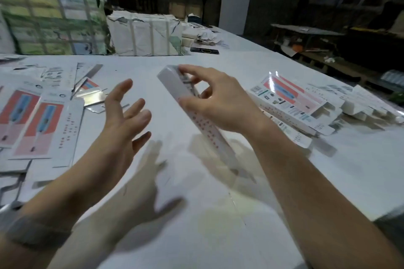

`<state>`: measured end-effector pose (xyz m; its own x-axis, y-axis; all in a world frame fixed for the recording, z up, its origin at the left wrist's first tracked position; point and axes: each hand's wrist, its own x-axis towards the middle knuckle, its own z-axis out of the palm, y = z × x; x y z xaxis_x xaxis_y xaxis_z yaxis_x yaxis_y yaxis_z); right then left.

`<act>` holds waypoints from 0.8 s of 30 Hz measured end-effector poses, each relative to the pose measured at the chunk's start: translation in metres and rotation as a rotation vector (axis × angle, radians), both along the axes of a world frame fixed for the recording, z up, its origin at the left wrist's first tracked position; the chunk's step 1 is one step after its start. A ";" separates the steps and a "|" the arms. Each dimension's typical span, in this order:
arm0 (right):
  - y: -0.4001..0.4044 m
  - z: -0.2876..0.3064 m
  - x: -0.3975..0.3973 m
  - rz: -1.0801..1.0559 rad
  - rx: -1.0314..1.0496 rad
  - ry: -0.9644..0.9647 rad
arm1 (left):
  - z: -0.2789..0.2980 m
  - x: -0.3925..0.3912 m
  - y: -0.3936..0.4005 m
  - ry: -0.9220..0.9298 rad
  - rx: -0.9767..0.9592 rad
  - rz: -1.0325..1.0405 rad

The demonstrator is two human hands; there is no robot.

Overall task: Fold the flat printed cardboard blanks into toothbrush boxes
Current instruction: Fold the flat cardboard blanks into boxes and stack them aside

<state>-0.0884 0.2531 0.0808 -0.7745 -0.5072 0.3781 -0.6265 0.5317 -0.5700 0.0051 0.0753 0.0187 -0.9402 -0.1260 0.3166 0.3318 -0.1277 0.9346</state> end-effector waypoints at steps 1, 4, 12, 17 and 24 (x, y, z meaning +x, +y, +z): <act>0.015 0.004 -0.012 -0.102 -0.024 0.032 | -0.004 -0.001 -0.005 0.004 -0.005 -0.001; 0.061 0.025 -0.036 -0.470 -0.023 0.172 | -0.011 -0.009 -0.016 -0.006 -0.062 0.041; 0.110 -0.006 -0.099 -0.894 0.311 0.012 | -0.030 -0.017 -0.030 0.007 -0.243 0.087; 0.089 -0.003 -0.090 -0.761 0.200 0.316 | -0.029 -0.019 -0.037 -0.002 -0.272 0.107; 0.013 -0.026 -0.035 -0.141 0.018 0.234 | -0.017 -0.012 -0.064 -0.220 -1.351 0.759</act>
